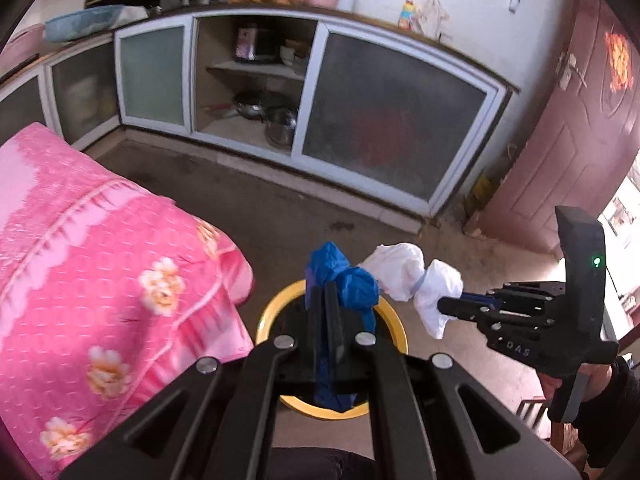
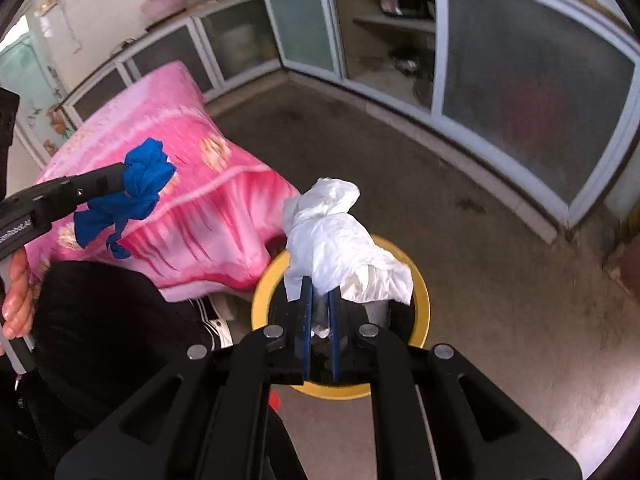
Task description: Collect trash
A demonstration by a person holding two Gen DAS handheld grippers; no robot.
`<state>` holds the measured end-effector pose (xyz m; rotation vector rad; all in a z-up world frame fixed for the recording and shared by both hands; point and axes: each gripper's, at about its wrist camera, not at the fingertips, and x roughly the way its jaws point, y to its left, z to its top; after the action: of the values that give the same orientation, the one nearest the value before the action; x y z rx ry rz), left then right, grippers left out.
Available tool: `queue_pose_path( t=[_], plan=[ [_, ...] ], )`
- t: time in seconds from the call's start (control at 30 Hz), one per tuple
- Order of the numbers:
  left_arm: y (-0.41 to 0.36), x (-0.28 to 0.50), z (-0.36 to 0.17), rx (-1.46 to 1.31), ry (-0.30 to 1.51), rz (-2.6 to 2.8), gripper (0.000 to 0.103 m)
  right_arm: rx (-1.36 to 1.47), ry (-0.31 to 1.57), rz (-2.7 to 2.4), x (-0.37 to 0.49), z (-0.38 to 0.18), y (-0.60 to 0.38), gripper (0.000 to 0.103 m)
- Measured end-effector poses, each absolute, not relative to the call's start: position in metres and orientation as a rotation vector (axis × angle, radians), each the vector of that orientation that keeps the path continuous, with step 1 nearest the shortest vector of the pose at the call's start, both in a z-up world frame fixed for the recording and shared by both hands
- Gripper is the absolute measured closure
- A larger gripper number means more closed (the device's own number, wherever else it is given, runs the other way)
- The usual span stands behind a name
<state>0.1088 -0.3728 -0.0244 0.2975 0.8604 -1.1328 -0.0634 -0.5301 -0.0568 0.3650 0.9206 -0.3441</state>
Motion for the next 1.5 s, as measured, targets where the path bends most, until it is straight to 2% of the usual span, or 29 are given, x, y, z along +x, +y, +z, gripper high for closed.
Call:
queue_pose_path(
  t=[0.27,0.57,0.6,0.63,0.67,0.7,0.73,0.77,0.9,1.07,1.17,1.2,1.33,1.5],
  plan=[
    [-0.409,0.114,-0.080,0.390,1.001,-1.114,0.101,0.436,1.033,-0.353,-0.056,-0.111,-0.540,0.096],
    [-0.432,0.118,-0.129,0.410,1.145,-1.078,0.100,0.479,1.148,-0.386,-0.043,-0.147,-0.549,0.094],
    [-0.433,0.118,-0.131,0.402,1.156,-1.084,0.097,0.486,1.166,-0.394,-0.042,-0.151,-0.551,0.092],
    [-0.433,0.117,-0.131,0.402,1.155,-1.090,0.092,0.491,1.172,-0.402,-0.041,-0.152,-0.553,0.083],
    [-0.433,0.116,-0.131,0.405,1.150,-1.094,0.077,0.501,1.177,-0.413,-0.043,-0.154,-0.555,0.074],
    [-0.431,0.115,-0.129,0.409,1.141,-1.092,0.049,0.518,1.172,-0.419,-0.046,-0.155,-0.557,0.051],
    [-0.429,0.113,-0.127,0.406,1.117,-1.082,0.038,0.534,1.158,-0.426,-0.049,-0.154,-0.559,0.039],
    [-0.428,0.112,-0.125,0.403,1.098,-1.077,0.030,0.546,1.150,-0.448,-0.052,-0.153,-0.561,0.039],
    [-0.425,0.110,-0.120,0.392,1.099,-1.089,0.030,0.484,1.147,-0.531,-0.061,-0.142,-0.558,0.041],
    [-0.398,0.112,-0.090,0.236,1.065,-1.177,0.018,0.405,1.063,-0.621,-0.079,-0.106,-0.544,0.038],
    [-0.376,0.110,-0.060,0.148,0.962,-1.231,0.011,0.278,0.942,-0.696,-0.094,-0.068,-0.523,0.021],
    [-0.367,0.109,-0.048,0.125,0.919,-1.249,0.009,0.222,0.891,-0.728,-0.097,-0.055,-0.512,0.009],
    [-0.333,0.100,-0.013,0.048,0.790,-1.306,0.008,0.052,0.717,-0.816,-0.109,-0.016,-0.471,0.008],
    [-0.289,0.077,0.017,-0.019,0.632,-1.282,0.008,0.051,0.580,-0.824,-0.119,0.012,-0.440,0.008]
  ],
)
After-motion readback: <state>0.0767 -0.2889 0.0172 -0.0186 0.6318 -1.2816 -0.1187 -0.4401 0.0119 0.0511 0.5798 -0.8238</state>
